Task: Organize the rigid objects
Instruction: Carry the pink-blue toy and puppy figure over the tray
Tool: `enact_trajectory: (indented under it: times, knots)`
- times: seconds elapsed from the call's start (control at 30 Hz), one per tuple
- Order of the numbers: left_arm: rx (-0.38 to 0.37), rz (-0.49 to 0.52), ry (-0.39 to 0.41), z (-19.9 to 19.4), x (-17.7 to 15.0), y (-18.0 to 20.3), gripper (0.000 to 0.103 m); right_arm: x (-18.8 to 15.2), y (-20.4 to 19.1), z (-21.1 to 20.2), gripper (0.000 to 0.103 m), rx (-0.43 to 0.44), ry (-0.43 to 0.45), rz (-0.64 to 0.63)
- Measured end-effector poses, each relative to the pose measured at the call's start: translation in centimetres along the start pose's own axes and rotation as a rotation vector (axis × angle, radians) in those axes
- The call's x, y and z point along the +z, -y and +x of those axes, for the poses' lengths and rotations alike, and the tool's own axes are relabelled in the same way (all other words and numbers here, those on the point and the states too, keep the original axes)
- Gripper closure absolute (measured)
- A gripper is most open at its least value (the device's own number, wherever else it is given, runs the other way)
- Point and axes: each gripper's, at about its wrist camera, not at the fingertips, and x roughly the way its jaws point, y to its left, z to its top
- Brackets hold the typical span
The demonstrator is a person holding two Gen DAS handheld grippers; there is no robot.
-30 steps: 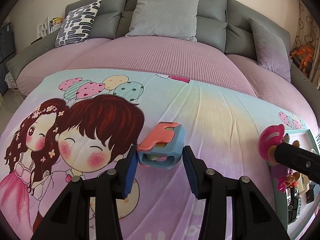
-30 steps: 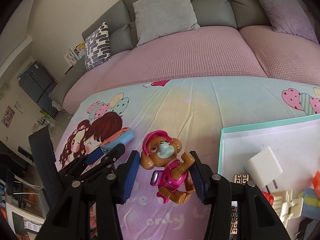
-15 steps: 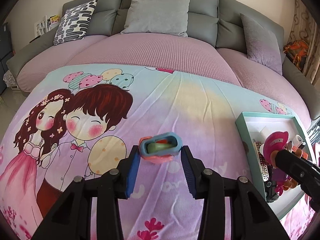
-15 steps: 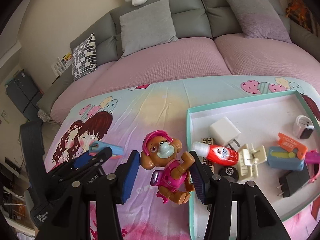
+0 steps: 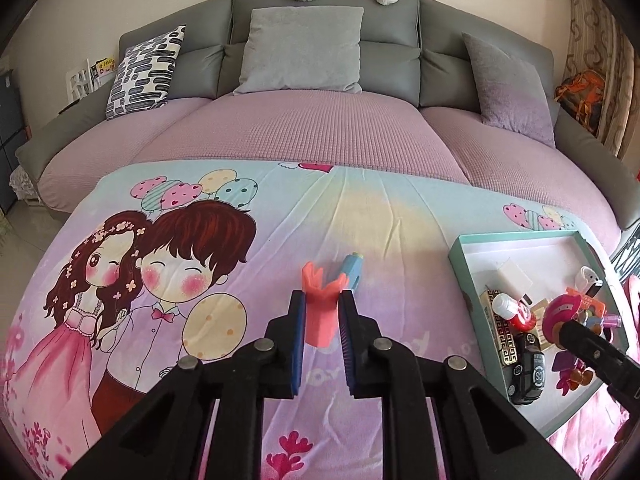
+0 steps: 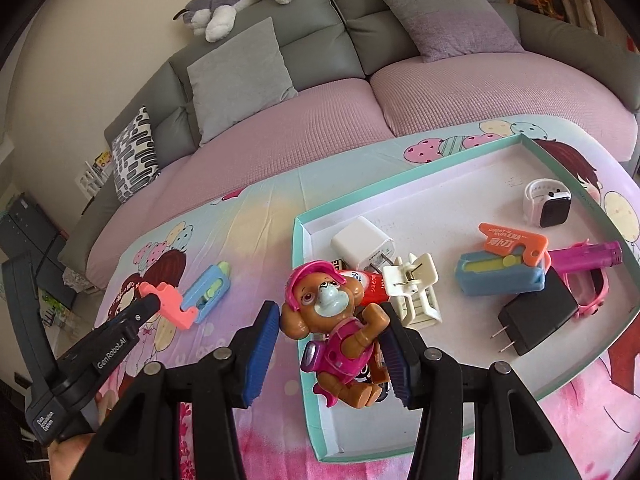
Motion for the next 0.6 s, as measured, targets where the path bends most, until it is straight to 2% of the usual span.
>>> enact_trajectory:
  times: [0.17, 0.3, 0.37, 0.43, 0.5, 0.53, 0.6]
  knots:
    - [0.02, 0.018, -0.027, 1.5, 0.4, 0.3, 0.086, 0.2, 0.8, 0.3, 0.05, 0.02, -0.008, 0.027]
    - [0.015, 0.037, -0.068, 4.1, 0.9, 1.0, 0.086, 0.4, 1.6, 0.5, 0.05, 0.0, -0.008, 0.043]
    - [0.056, 0.086, -0.058, 4.7, 1.0, 1.8, 0.081, 0.5, 2.1, 0.5, 0.05, -0.005, -0.01, 0.057]
    - [0.079, 0.132, -0.074, 5.7, 1.1, 2.5, 0.068, 0.6, 2.5, 0.6, 0.05, -0.002, -0.012, 0.068]
    - [0.072, 0.15, -0.114, 7.0, 0.9, 2.7, 0.066, 0.6, 2.5, 0.7, 0.05, 0.0, -0.015, 0.068]
    - [0.06, 0.15, -0.123, 7.6, 0.8, 2.8, 0.061, 0.6, 2.5, 0.7, 0.05, 0.001, -0.016, 0.066]
    - [0.055, 0.147, -0.096, 7.8, 0.6, 2.9, 0.06, 0.7, 2.6, 0.8, 0.05, 0.003, -0.017, 0.067]
